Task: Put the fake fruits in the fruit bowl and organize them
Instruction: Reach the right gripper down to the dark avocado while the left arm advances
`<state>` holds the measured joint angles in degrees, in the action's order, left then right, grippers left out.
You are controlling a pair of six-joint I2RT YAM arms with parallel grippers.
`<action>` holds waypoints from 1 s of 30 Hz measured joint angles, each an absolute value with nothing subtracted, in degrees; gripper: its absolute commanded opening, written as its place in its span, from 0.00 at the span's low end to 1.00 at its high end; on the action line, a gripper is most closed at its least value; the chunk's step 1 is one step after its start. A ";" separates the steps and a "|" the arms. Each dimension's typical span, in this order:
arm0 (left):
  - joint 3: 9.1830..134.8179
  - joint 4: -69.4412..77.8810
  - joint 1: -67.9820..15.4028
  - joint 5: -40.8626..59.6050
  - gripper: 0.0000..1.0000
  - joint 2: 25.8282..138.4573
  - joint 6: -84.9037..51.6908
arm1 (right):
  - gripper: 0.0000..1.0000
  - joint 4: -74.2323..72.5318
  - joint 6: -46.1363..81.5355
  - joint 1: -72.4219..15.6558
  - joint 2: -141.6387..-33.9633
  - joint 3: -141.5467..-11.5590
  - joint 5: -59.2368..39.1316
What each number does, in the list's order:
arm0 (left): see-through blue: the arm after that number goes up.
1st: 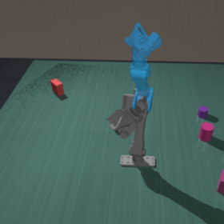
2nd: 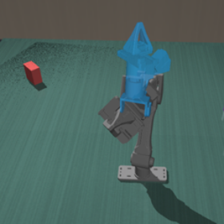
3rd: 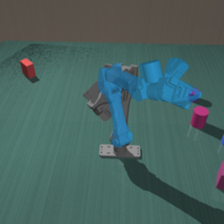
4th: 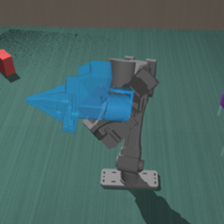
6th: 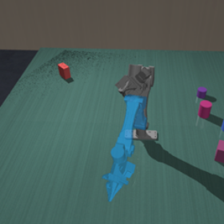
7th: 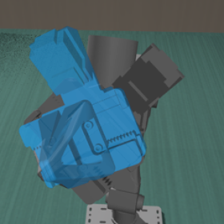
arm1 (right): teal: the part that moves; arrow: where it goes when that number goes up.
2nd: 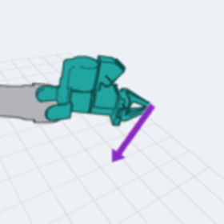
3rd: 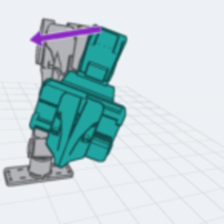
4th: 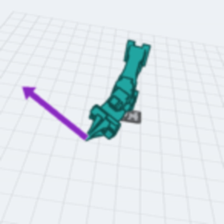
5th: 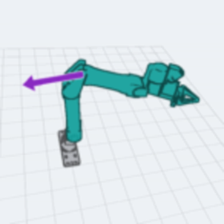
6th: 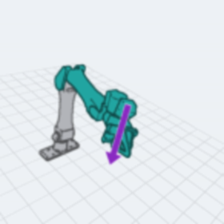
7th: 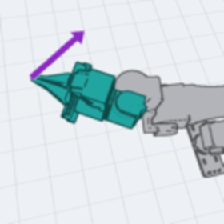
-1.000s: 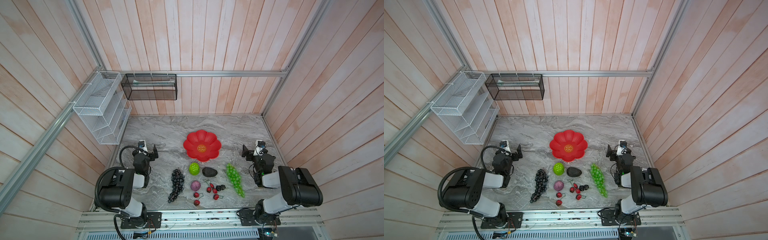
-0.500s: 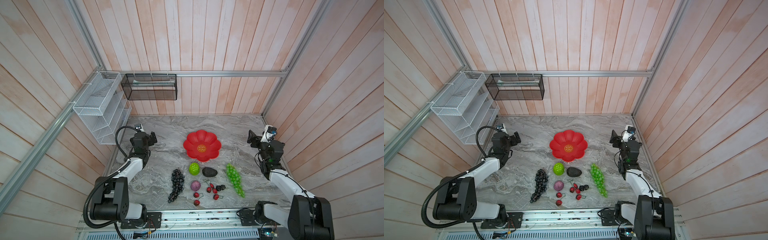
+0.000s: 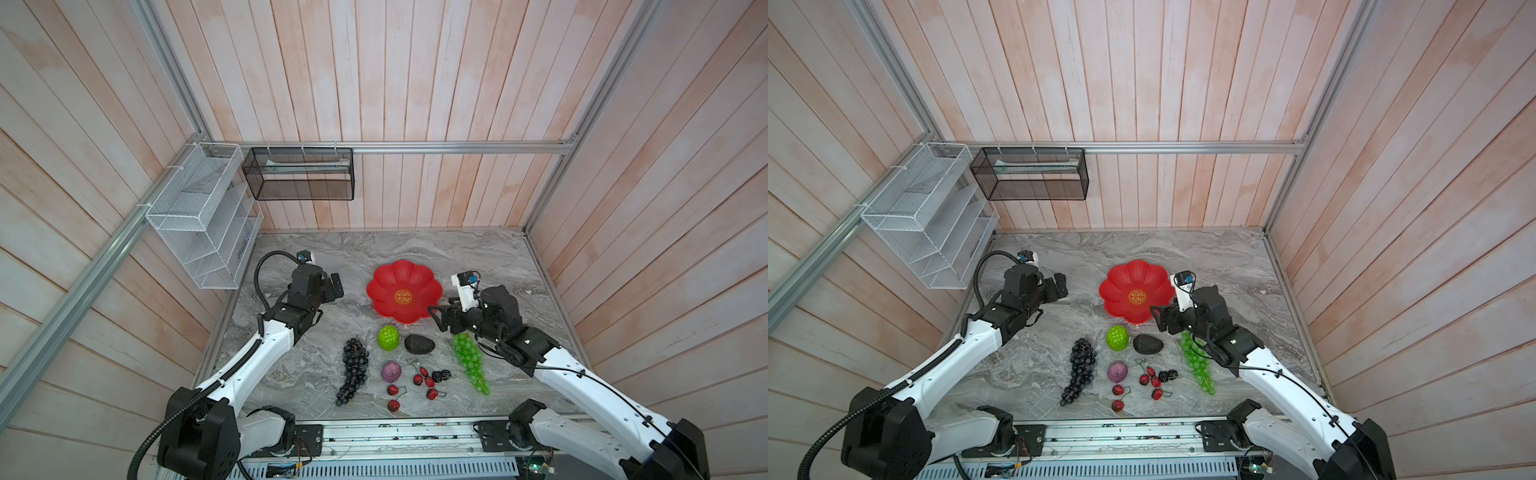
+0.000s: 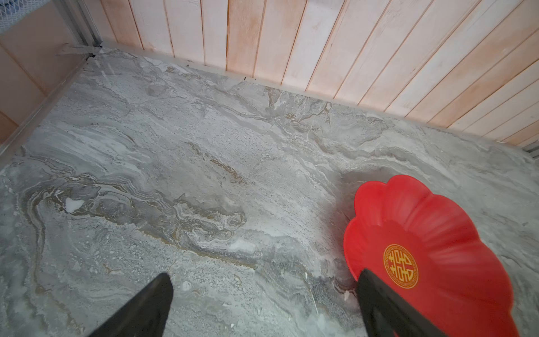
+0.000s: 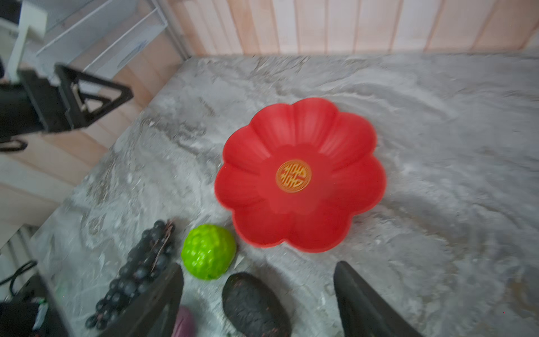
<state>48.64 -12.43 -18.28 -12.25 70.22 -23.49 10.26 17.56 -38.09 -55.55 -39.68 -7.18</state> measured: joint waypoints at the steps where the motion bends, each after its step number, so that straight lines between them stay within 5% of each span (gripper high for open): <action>1: 48.64 -12.60 -18.28 -12.23 1.00 70.17 -23.92 | 0.83 11.62 17.58 -39.99 -55.99 -39.68 -6.90; 22: 50.26 -12.84 -18.28 -11.42 1.00 70.74 -27.33 | 0.88 18.41 3.75 -47.40 -84.23 -46.85 -3.01; 30: 50.78 -12.86 -18.28 -10.94 1.00 72.03 -27.46 | 0.79 17.87 1.74 -47.40 -89.84 -47.66 -4.47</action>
<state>50.78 -12.86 -18.28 -10.94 72.03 -27.46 17.87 1.74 -47.40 -89.84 -47.66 -4.47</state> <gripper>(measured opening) 0.999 0.804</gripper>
